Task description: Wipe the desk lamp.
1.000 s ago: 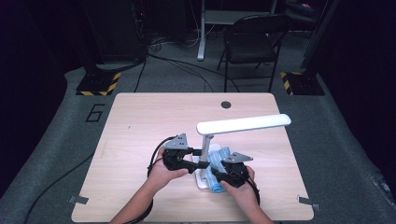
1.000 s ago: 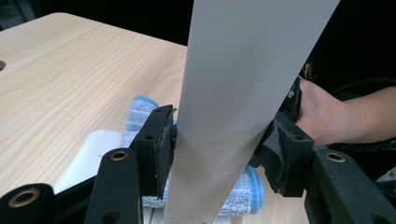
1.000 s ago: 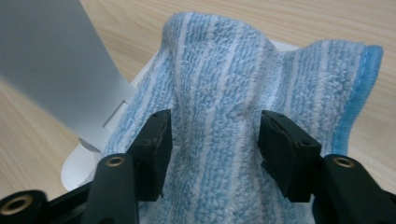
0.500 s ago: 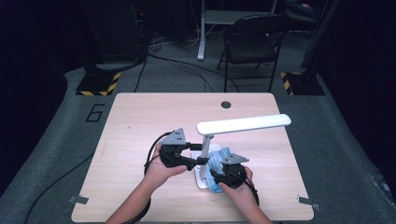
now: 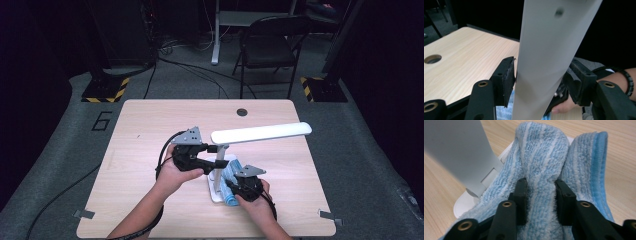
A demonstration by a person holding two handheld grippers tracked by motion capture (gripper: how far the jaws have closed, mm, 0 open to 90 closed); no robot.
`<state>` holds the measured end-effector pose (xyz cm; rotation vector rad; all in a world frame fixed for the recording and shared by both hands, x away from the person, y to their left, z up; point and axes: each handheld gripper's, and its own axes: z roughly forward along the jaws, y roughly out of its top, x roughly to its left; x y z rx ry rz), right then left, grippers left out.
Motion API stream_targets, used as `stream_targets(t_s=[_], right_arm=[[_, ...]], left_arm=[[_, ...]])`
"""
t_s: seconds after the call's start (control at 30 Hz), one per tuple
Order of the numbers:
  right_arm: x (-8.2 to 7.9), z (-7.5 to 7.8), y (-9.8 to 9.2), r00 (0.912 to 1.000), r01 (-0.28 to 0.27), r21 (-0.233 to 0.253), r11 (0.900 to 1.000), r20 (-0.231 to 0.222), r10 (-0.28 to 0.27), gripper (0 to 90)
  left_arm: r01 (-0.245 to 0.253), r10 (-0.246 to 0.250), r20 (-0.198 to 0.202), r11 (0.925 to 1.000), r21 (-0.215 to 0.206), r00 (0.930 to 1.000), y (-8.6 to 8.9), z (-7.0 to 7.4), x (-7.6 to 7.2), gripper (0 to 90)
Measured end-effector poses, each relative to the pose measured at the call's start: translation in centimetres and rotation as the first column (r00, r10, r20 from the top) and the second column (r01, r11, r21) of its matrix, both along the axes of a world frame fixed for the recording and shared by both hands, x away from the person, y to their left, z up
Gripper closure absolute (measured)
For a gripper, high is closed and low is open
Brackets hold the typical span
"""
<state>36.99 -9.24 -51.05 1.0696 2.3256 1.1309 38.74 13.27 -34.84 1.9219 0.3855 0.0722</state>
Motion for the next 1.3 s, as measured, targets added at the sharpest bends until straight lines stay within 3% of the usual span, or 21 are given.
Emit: stream_targets(t_s=[0.2,0.33,0.47,0.57,0.7,0.8,0.93,1.0,1.1,1.13,1.23,1.3], right_arm=[[-0.1,0.4,0.0,1.0000,-0.004,0.014,1.000,-0.002,0.004,72.5],[-0.1,1.5,-0.4,0.9998,0.001,0.075,0.997,-0.020,0.000,72.7],[-0.2,3.3,-1.6,1.0000,0.007,0.124,0.992,0.000,-0.007,72.7],[-0.2,4.4,-2.9,0.9998,0.016,0.220,0.975,-0.018,-0.012,72.7],[-0.5,4.7,-2.8,0.9979,-0.013,0.285,0.959,-0.058,0.030,72.6],[-0.6,3.9,-1.4,0.9948,-0.045,0.240,0.970,-0.078,0.066,72.6],[-0.7,2.7,0.2,0.9966,-0.042,0.133,0.990,-0.064,0.051,72.8],[-0.6,2.0,0.5,0.9973,-0.043,0.097,0.994,-0.055,0.048,73.0],[-0.3,0.8,1.0,0.9978,-0.055,-0.016,0.998,-0.037,0.055,73.3],[-0.2,0.5,1.1,0.9978,-0.064,-0.035,0.997,-0.019,0.063,73.3],[-0.1,0.6,1.2,0.9981,-0.060,-0.040,0.997,-0.017,0.060,73.4],[-0.2,0.5,1.1,0.9980,-0.051,-0.002,0.999,-0.038,0.050,73.9]], left_arm=[[-0.015,0.013,0.064,0.9991,0.041,0.9979,-0.1,0.1,-0.4,51.3],[-0.025,0.020,0.081,0.9981,0.056,0.9965,-0.2,0.2,-0.6,51.8],[-0.023,0.018,0.080,0.9978,0.061,0.9967,-0.3,0.2,-0.5,52.0],[-0.022,0.018,0.079,0.9983,0.055,0.9967,-0.3,0.2,-0.5,52.0],[-0.022,0.018,0.080,0.9983,0.053,0.9966,-0.3,0.1,-0.5,52.0],[-0.021,0.015,0.087,0.9978,0.062,0.9961,-0.3,0.2,-0.5,52.1],[-0.019,0.014,0.081,0.9984,0.054,0.9966,-0.3,0.1,-0.5,52.1],[-0.019,0.015,0.081,0.9984,0.052,0.9966,-0.3,0.1,-0.5,52.1],[-0.017,0.012,0.085,0.9983,0.055,0.9963,-0.4,0.1,-0.5,52.1],[-0.017,0.012,0.085,0.9984,0.055,0.9963,-0.3,0.1,-0.5,52.1],[-0.020,0.016,0.083,0.9986,0.050,0.9964,-0.4,0.0,-0.5,52.1],[-0.018,0.014,0.083,0.9988,0.045,0.9965,-0.4,0.0,-0.5,52.1]])
